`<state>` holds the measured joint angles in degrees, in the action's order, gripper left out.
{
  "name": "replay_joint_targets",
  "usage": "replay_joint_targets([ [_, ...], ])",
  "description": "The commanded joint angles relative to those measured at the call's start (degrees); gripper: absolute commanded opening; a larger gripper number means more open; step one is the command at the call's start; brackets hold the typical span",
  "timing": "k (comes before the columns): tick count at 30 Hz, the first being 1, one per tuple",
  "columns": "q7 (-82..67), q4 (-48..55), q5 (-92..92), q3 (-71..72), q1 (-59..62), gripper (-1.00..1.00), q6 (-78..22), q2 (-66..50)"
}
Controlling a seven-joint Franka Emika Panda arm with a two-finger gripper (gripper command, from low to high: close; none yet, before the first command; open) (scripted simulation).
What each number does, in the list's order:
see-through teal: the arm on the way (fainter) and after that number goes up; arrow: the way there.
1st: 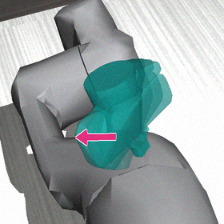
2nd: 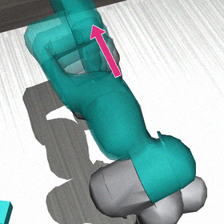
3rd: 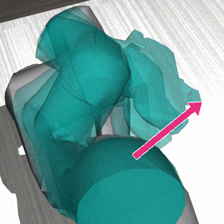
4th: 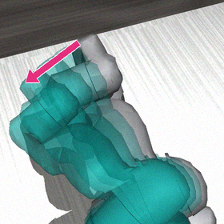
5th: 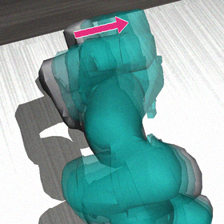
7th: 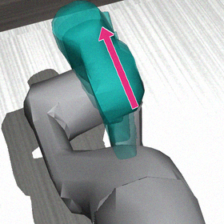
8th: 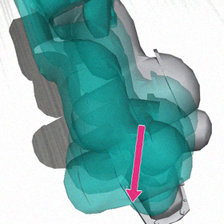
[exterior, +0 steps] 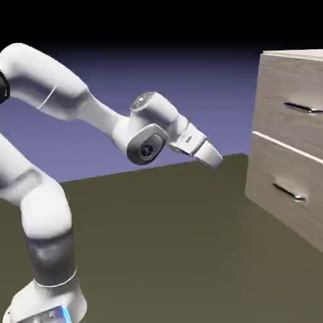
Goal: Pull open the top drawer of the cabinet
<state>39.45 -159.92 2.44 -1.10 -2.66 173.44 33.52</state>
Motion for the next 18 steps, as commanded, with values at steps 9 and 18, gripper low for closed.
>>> replay_joint_targets([
  [9, -22.43, 8.03, 18.24, -8.25, -14.75, 0.0, -4.26, 6.45],
  [18, -44.86, 16.06, 36.48, -16.49, -29.49, 0.0, -8.51, 12.9],
])
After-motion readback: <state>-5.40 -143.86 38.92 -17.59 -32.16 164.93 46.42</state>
